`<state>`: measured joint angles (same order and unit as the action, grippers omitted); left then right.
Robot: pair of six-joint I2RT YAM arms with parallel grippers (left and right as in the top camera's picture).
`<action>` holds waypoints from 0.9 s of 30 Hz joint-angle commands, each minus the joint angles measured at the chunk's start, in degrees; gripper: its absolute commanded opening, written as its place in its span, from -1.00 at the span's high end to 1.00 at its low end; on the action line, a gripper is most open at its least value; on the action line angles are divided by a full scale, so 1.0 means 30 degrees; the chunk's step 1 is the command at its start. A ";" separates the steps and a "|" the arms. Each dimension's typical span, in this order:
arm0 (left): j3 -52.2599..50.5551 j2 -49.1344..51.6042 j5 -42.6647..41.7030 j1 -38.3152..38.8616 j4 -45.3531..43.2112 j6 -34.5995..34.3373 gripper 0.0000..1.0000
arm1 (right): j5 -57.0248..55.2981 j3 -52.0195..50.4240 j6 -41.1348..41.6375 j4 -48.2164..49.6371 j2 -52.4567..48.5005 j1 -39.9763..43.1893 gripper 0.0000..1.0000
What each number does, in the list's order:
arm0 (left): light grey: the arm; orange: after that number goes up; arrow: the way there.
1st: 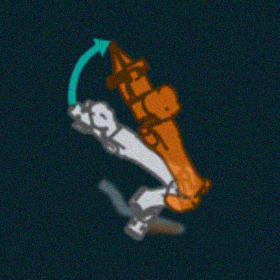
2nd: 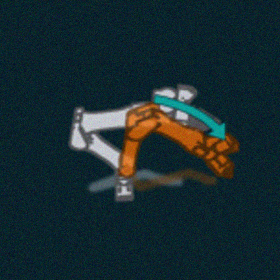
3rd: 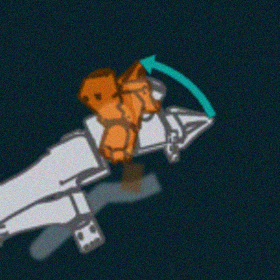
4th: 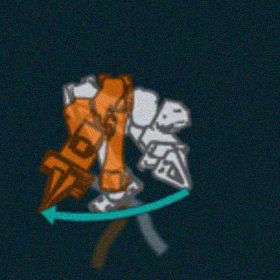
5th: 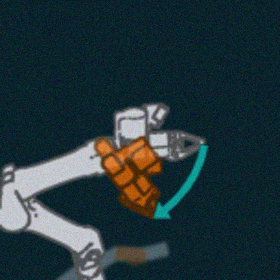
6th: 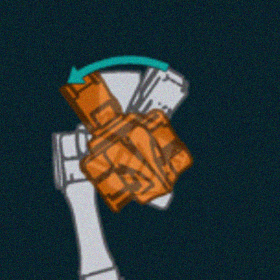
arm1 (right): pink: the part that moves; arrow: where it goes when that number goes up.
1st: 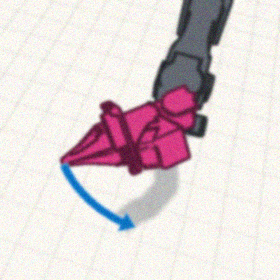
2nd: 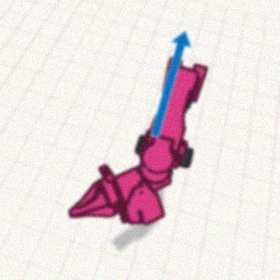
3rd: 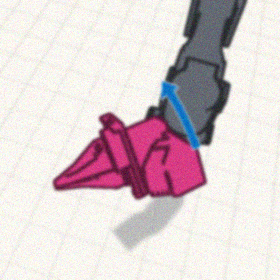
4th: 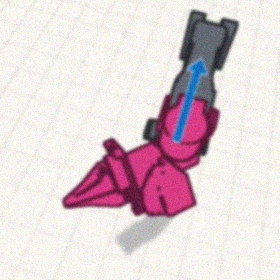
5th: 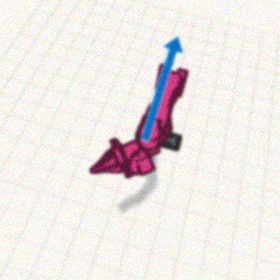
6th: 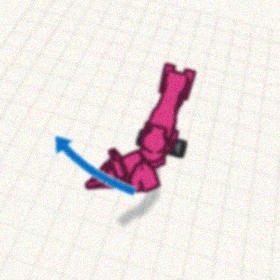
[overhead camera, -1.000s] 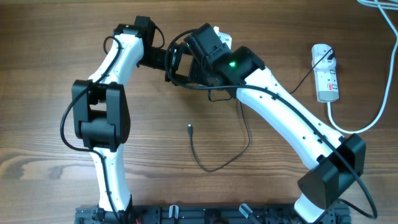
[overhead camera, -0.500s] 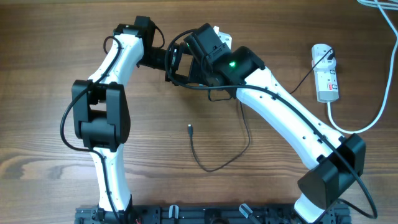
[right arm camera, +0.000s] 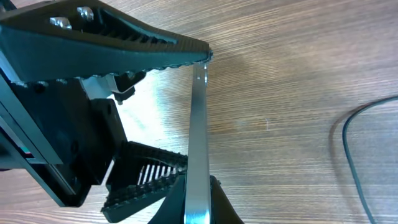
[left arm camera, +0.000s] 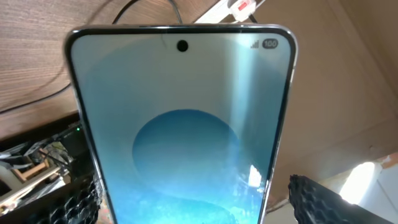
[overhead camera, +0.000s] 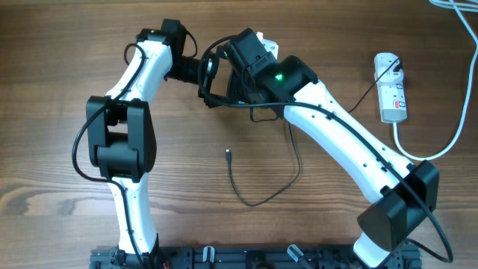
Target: Plug charger to phone and switch on socket
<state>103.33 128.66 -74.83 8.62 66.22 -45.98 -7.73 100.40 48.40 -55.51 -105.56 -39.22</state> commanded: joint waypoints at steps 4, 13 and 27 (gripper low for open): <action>-0.0066 -0.0852 -0.0306 0.0007 0.0015 0.0095 -1.00 | 0.0911 0.0321 0.7038 -0.0051 0.0831 0.1362 0.91; -0.0066 -0.0852 -0.0328 0.0007 0.0015 -0.1596 -0.60 | 0.5493 0.0321 1.7682 0.1217 0.1683 0.2375 0.91; -0.0066 -0.0852 -0.0415 0.0007 0.0007 -0.4014 0.12 | 0.5537 0.0240 2.2374 -0.0379 0.1508 0.2310 0.91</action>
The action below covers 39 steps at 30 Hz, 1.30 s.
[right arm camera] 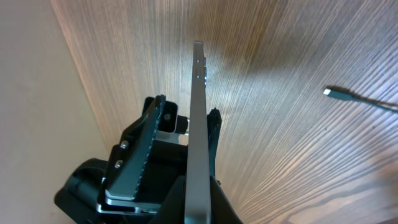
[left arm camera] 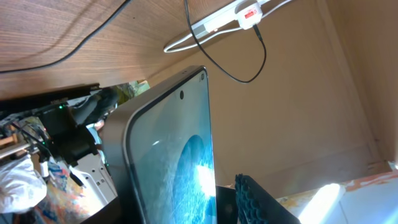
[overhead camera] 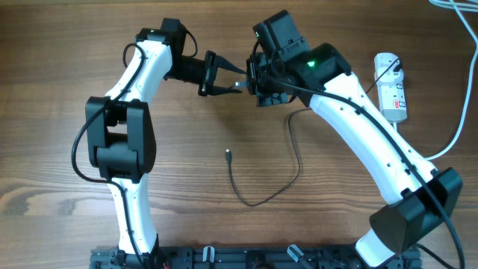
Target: Plug charger to phone and switch on socket
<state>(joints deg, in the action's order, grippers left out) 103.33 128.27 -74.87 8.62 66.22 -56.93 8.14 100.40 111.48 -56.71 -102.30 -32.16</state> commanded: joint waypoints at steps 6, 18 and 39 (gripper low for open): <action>-0.0066 -0.0721 -0.2171 0.0007 0.0007 -0.0685 0.10 | 0.0066 0.0240 0.2397 0.0102 0.0415 -0.0044 0.91; -0.0066 -0.0721 -0.2171 0.0058 0.0015 -0.0692 0.64 | -0.0197 0.0240 0.2397 0.0765 0.0080 -0.0444 0.91; -0.0066 -0.0721 -0.1056 0.0058 -0.0415 -0.0590 0.92 | -0.1158 0.0248 -0.5231 0.3373 0.0102 -0.0787 -0.81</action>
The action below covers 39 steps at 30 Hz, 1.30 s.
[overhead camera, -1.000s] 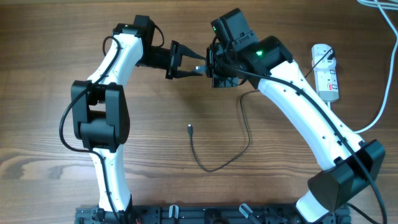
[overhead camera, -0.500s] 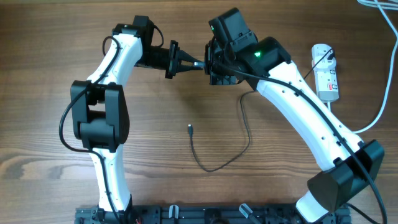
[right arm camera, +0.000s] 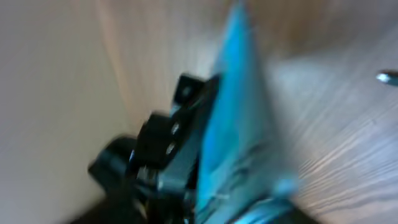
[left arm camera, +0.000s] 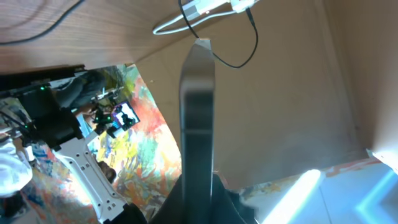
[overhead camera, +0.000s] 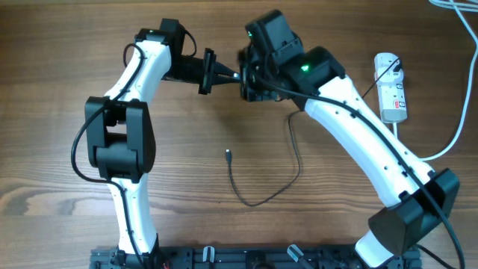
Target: Plug charger to phone and switch on socket
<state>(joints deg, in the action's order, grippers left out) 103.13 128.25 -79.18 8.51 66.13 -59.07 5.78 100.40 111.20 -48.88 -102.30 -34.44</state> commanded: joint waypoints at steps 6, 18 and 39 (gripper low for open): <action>0.0000 -0.0714 0.5071 -0.0007 -0.1523 0.1428 0.92 | -0.0168 0.0248 -1.1468 0.0029 0.0991 0.1326 -0.99; 0.0000 -0.3082 0.9180 -0.0306 -0.0976 1.3704 0.92 | -0.0765 -0.0306 -2.9674 -0.8123 0.1705 0.4503 -0.99; -0.0022 -0.9347 2.6913 -0.0299 0.1894 0.7512 0.92 | 0.3993 -0.9340 -2.6855 0.1807 -0.0882 -0.1676 -0.34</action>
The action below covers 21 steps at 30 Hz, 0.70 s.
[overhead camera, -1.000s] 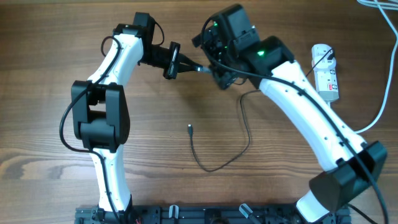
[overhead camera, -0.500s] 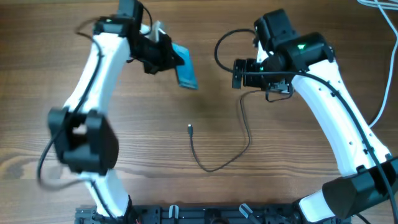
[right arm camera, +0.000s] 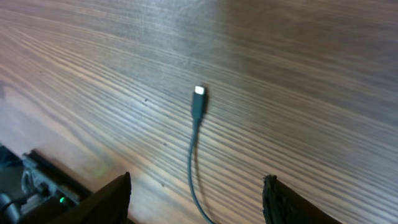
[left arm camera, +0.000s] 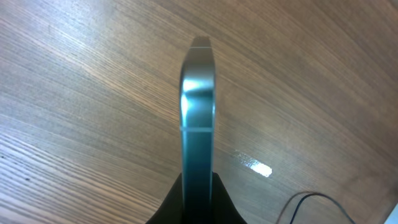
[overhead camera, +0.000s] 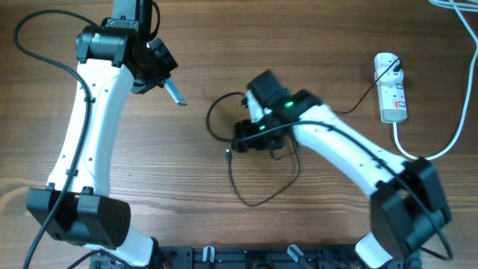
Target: Plug charger to phone and switch on socket
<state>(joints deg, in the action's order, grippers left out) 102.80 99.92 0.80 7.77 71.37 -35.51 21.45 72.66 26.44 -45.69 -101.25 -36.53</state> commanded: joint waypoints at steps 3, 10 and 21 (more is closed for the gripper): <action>0.0087 0.0095 0.0255 -0.0051 0.0219 -0.0342 0.92 | -0.1989 -0.0095 0.2871 0.1020 -0.2586 -0.1887 -0.14; 0.0087 0.0095 0.0255 -0.0051 0.0299 -0.0342 0.92 | -0.1632 -0.0131 0.3242 0.1676 -0.4138 -0.2266 0.05; 0.0087 0.0095 0.0255 -0.0051 0.0306 -0.0342 0.92 | -0.5260 -0.0138 0.5231 0.1880 -0.4575 -0.3716 0.32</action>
<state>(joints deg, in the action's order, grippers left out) 102.80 99.96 0.82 7.77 72.49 -35.53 10.57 72.58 39.59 -40.21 -113.78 -46.83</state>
